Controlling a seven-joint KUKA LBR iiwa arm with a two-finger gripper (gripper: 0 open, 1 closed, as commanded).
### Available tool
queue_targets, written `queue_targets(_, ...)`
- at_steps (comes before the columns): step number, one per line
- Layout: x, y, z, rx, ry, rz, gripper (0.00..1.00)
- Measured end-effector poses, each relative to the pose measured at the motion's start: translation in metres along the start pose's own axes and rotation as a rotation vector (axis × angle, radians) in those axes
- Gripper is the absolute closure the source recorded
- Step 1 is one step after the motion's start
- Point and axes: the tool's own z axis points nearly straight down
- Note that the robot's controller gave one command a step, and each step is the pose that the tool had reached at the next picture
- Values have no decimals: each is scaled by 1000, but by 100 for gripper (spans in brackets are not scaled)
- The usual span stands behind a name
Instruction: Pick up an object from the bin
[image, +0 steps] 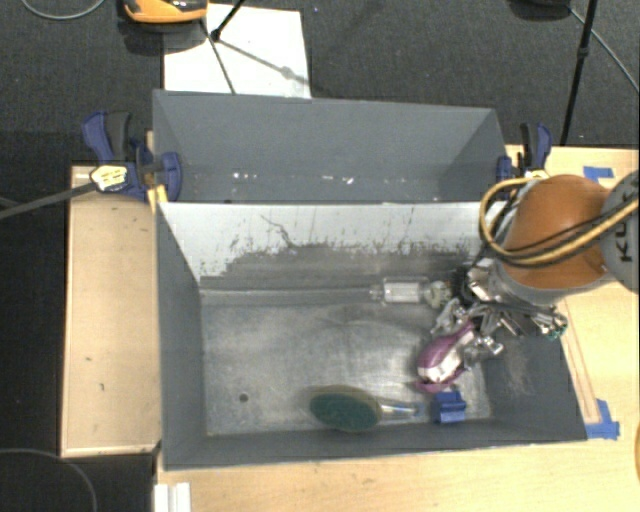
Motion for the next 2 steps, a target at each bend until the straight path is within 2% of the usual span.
queue_targets(1,1,-6,-115,7,-11,-176,100)
queue_targets(2,-17,6,-156,4,-9,-426,100)
